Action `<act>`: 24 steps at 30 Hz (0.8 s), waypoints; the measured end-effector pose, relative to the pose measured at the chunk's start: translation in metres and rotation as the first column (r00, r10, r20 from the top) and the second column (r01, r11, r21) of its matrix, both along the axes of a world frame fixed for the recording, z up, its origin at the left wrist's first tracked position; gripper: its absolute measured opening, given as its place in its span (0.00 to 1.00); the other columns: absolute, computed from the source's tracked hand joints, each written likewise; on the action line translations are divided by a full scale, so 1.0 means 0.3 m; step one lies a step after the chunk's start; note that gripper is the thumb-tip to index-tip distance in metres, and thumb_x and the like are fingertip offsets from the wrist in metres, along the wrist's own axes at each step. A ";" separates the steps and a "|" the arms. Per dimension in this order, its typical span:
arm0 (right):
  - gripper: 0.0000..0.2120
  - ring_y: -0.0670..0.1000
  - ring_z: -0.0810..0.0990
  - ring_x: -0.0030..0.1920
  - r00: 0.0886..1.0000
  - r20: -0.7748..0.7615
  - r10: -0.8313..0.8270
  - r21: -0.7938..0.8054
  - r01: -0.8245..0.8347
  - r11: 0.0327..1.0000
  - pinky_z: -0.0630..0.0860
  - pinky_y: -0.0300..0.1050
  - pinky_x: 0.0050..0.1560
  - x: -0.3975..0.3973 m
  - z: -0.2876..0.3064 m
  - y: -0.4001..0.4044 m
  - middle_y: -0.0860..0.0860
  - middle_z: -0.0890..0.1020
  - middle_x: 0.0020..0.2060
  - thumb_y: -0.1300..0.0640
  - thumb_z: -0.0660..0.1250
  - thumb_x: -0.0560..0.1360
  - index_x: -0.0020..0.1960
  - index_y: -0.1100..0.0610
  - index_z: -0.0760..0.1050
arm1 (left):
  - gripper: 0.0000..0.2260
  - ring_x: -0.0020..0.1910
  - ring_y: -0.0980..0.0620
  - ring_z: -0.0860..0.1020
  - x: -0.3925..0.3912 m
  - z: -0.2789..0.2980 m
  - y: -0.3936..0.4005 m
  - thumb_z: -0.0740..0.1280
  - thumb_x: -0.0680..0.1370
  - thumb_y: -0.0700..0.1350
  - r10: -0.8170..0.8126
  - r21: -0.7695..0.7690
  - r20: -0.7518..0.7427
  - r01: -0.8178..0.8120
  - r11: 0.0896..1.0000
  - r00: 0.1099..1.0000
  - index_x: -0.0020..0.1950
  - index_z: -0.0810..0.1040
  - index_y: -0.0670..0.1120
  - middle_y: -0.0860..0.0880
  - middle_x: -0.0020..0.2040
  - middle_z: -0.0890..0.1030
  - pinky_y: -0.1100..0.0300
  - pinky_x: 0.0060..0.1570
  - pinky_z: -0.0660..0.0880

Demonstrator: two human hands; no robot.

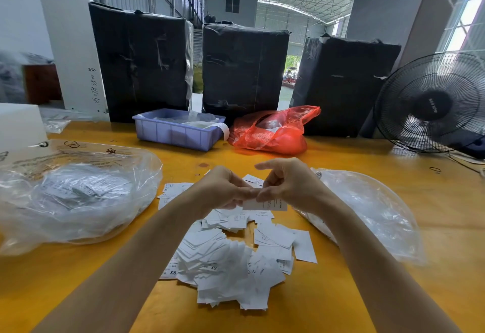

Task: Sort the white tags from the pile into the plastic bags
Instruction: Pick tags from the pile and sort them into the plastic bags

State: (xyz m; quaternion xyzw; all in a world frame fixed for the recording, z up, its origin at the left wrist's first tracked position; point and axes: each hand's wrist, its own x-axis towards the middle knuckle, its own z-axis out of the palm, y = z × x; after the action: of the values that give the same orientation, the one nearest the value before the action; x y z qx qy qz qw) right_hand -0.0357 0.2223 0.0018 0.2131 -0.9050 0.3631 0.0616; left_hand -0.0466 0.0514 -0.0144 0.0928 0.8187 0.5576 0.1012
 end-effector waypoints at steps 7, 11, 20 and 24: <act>0.13 0.49 0.84 0.41 0.982 -0.031 -0.184 -0.376 0.159 0.913 0.82 0.44 0.42 -0.026 -0.023 0.008 0.54 0.83 0.41 0.62 0.74 0.69 0.53 0.63 0.77 | 0.06 0.45 0.45 0.77 -0.019 -0.002 -0.005 0.73 0.71 0.44 0.160 0.275 0.076 -0.174 0.946 0.984 0.44 0.82 0.42 0.41 0.44 0.83 0.55 0.48 0.73; 0.09 0.47 0.83 0.40 0.986 -0.093 -0.138 -0.364 0.095 0.927 0.80 0.37 0.41 -0.025 -0.044 -0.020 0.50 0.83 0.38 0.64 0.74 0.69 0.49 0.62 0.81 | 0.06 0.50 0.43 0.80 -0.013 -0.012 0.010 0.74 0.70 0.42 0.144 0.290 0.090 -0.164 0.943 0.985 0.44 0.82 0.41 0.40 0.46 0.82 0.48 0.58 0.76; 0.07 0.49 0.83 0.34 0.987 -0.032 -0.158 -0.458 0.126 0.880 0.82 0.41 0.39 -0.030 -0.051 -0.026 0.58 0.84 0.38 0.68 0.71 0.71 0.49 0.65 0.80 | 0.04 0.41 0.52 0.78 -0.013 -0.019 0.024 0.74 0.71 0.42 0.184 0.335 0.083 -0.201 0.920 0.979 0.40 0.82 0.43 0.49 0.40 0.79 0.56 0.46 0.79; 0.07 0.55 0.84 0.41 0.996 0.013 -0.088 -0.387 0.086 0.918 0.82 0.47 0.44 -0.022 -0.054 -0.040 0.59 0.84 0.42 0.69 0.68 0.73 0.49 0.64 0.82 | 0.04 0.37 0.54 0.76 -0.008 -0.028 0.031 0.74 0.71 0.43 0.182 0.287 0.015 -0.179 0.941 0.983 0.39 0.82 0.42 0.54 0.35 0.76 0.58 0.39 0.76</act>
State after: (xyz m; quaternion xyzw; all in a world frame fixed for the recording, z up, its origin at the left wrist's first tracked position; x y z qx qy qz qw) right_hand -0.0421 0.2103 -0.0143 0.1571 -0.8239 0.5311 0.1205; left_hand -0.0490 0.0606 -0.0229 0.0343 0.7347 0.6769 0.0302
